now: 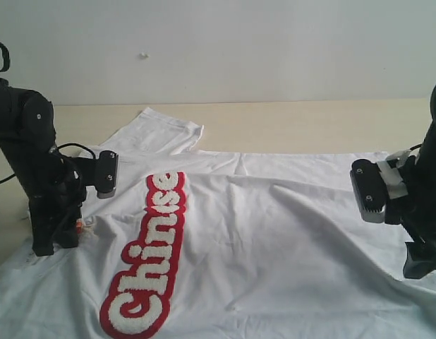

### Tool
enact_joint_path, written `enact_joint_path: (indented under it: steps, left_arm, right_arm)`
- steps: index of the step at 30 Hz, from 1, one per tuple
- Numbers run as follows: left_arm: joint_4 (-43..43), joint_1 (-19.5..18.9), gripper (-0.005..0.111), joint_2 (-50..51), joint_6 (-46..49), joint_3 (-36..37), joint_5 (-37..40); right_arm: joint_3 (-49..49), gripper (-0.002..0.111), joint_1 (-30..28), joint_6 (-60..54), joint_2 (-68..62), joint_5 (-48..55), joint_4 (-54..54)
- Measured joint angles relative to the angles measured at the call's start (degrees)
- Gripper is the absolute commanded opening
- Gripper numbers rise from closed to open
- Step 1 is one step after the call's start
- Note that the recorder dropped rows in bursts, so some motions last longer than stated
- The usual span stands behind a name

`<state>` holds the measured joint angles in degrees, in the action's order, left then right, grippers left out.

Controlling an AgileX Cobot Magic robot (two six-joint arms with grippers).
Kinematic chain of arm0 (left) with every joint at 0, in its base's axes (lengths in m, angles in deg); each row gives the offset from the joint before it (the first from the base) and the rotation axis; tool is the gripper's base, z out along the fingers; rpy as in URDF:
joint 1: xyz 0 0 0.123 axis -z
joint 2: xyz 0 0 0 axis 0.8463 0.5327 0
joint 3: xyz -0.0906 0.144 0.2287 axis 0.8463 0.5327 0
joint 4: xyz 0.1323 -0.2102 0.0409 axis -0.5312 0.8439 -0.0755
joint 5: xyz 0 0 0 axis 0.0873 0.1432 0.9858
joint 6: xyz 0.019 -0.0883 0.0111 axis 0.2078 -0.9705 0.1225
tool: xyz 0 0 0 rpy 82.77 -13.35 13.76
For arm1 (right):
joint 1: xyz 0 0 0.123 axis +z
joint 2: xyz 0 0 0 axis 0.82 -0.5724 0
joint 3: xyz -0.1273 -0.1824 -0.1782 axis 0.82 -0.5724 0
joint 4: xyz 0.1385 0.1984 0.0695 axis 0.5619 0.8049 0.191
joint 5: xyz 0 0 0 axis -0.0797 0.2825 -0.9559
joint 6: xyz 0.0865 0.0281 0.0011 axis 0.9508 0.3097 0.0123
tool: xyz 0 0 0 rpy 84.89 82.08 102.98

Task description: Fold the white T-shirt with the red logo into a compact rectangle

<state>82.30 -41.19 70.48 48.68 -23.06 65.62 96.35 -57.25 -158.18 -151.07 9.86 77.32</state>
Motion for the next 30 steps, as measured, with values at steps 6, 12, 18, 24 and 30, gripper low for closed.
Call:
enact_joint_path:
  steps: [6, 12, 18, 24, 30]
  left_arm:
    - [0.1, 0.0, 0.042, -0.2, -0.2, 0.0, 0.6]
    - [0.1, 0.0, 0.042, -0.2, -0.2, 0.0, 0.9]
    - [0.1, 0.0, 0.042, -0.2, -1.4, 0.0, 0.9]
    - [0.1, 0.0, 0.042, -0.2, -2.4, 0.0, 1.0]
    - [-0.6, 0.0, 0.029, -0.7, -2.6, 0.2, 1.5]
  right_arm:
    - [0.0, 0.081, 0.0, 0.0, -3.2, -2.5, -0.4]
    - [0.5, 0.034, 0.0, 0.0, -5.7, -4.4, -0.4]
    - [0.8, 0.0, 0.0, 2.9, -6.0, -4.5, -1.4]
    - [0.9, 0.0, 0.0, 4.5, -6.0, -4.5, -2.7]
    - [0.3, 0.0, 0.1, 6.7, -4.3, -6.0, -8.9]
